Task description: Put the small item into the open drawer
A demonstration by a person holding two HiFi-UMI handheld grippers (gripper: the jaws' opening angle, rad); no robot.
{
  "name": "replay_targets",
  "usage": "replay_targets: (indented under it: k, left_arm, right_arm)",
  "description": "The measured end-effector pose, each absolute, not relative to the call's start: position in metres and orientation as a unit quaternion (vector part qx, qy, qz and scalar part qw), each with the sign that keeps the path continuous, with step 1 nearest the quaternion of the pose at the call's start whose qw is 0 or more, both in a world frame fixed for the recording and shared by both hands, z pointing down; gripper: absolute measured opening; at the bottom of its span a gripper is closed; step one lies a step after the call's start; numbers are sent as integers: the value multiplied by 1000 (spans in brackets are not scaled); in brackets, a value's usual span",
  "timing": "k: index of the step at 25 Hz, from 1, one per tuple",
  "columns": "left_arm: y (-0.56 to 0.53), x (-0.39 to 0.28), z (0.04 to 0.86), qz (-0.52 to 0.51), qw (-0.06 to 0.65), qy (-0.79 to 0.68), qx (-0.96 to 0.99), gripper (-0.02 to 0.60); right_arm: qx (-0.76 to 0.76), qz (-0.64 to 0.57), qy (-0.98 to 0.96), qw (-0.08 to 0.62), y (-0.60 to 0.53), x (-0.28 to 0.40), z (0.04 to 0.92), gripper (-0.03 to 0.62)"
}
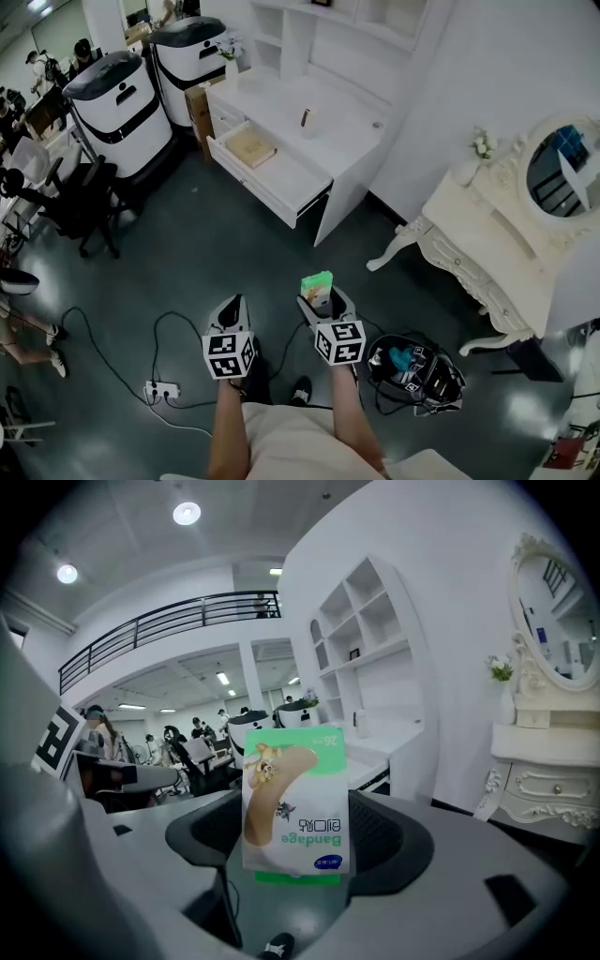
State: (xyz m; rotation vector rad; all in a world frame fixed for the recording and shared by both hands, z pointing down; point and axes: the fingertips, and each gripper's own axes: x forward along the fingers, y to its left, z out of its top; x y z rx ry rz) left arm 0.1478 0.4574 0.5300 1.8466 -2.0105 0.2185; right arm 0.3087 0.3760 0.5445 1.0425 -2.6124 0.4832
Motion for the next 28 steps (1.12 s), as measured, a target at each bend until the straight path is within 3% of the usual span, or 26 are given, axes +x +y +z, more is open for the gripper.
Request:
replay_targets:
  k: [18, 28]
  left_arm:
    - [285, 4, 501, 16, 202, -665, 718, 15]
    - [268, -74, 524, 22, 228, -674, 703, 15]
  right_arm:
    - [453, 127, -864, 181, 241, 192, 530, 364]
    - [480, 98, -853, 181, 208, 145, 520, 364]
